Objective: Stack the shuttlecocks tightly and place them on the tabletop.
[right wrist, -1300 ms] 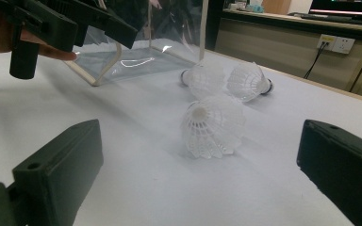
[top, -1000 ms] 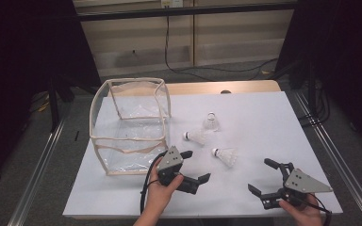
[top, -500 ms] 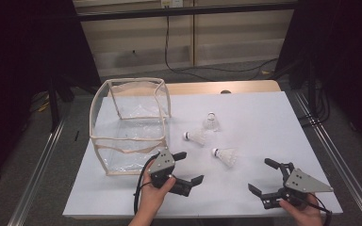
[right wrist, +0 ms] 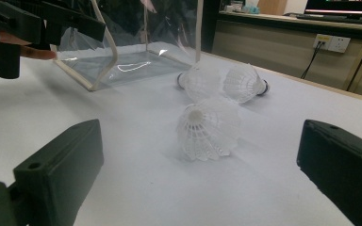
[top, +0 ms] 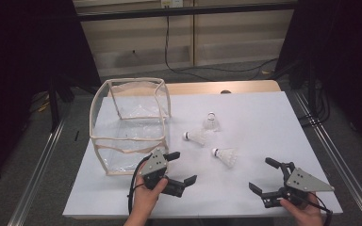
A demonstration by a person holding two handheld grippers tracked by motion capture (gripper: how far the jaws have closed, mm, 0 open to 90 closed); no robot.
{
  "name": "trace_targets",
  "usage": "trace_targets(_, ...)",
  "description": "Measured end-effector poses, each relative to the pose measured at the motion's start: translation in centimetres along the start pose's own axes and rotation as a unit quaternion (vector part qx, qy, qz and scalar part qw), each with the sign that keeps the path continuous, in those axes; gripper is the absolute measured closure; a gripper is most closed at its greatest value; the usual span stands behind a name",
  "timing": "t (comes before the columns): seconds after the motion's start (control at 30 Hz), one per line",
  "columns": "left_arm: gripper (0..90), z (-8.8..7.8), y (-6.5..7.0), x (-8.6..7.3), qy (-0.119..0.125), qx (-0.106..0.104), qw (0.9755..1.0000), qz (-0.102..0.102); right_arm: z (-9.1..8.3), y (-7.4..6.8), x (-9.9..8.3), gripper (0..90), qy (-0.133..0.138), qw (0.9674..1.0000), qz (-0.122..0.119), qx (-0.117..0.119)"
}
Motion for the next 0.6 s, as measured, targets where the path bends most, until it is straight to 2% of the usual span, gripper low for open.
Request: trace_targets(0.6, 2.7, -2.0, -1.6, -0.4, 0.021, 0.009, 0.9997, -0.003, -0.1, 0.3, 0.1, 0.5, 0.004, 1.0, 0.006, -0.003)
Point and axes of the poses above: each handheld gripper's, and its own axes: z roughly forward along the jaws, x roughly out of its top, y roughly to its right, the point moved 10 cm from there along z, roughly forward along the jaws, and after that the axes turned 15 degrees about x, right-handed, at the moved point
